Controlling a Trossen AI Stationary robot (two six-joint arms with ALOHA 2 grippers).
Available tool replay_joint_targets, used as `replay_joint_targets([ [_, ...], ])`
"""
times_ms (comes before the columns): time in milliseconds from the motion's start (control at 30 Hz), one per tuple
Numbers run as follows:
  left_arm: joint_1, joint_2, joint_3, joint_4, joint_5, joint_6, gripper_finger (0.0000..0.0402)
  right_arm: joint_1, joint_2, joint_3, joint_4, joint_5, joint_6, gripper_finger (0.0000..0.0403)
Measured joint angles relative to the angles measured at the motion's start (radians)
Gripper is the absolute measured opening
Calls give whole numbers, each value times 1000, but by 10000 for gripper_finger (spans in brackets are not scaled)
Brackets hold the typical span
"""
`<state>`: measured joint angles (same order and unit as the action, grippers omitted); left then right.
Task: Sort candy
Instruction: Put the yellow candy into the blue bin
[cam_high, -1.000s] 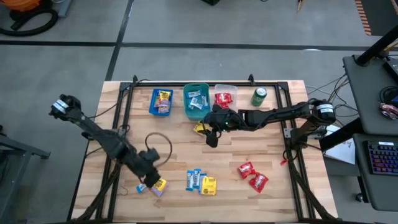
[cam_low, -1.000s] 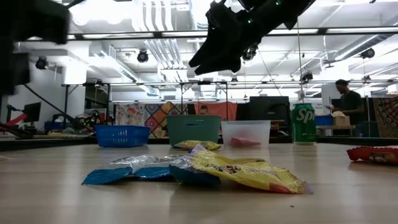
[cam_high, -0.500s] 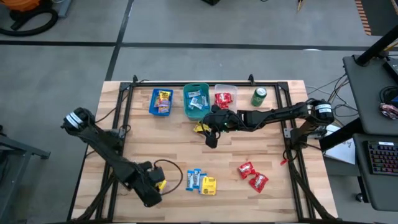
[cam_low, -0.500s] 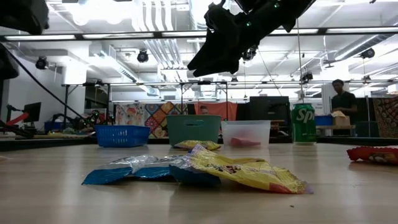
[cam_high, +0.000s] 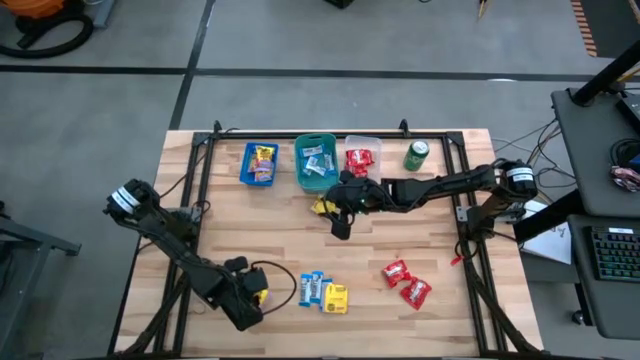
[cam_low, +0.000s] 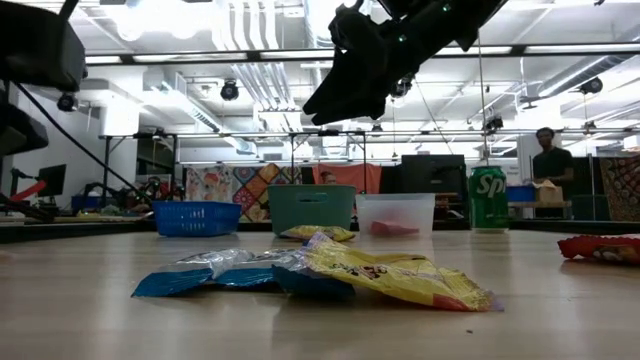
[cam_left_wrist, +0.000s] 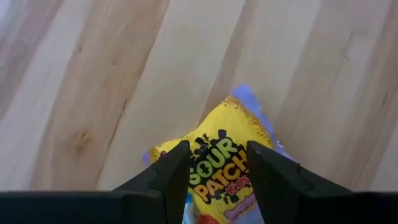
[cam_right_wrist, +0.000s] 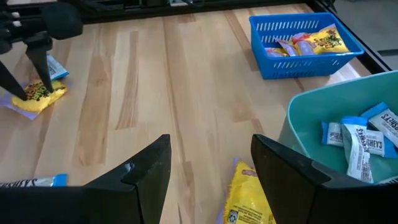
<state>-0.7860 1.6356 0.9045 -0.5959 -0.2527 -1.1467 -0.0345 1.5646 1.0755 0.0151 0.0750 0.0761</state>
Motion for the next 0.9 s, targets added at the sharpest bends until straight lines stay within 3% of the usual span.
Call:
replay_joint_targets([
  [267, 0, -2, -88, 152, -6, -10, 99, 6, 0, 0, -17, 0, 1, 215],
  [533, 0, -5, -96, 155, -10, 13, 10, 18, 0, 0, -18, 0, 0, 215],
  [767, -1, -39, -100, 143, -11, 40, 2, 18, 0, 0, -19, 0, 1, 215],
  [900, 0, -111, -104, 132, -71, 88, 0, 18, -9, 0, -60, -5, 0, 215],
])
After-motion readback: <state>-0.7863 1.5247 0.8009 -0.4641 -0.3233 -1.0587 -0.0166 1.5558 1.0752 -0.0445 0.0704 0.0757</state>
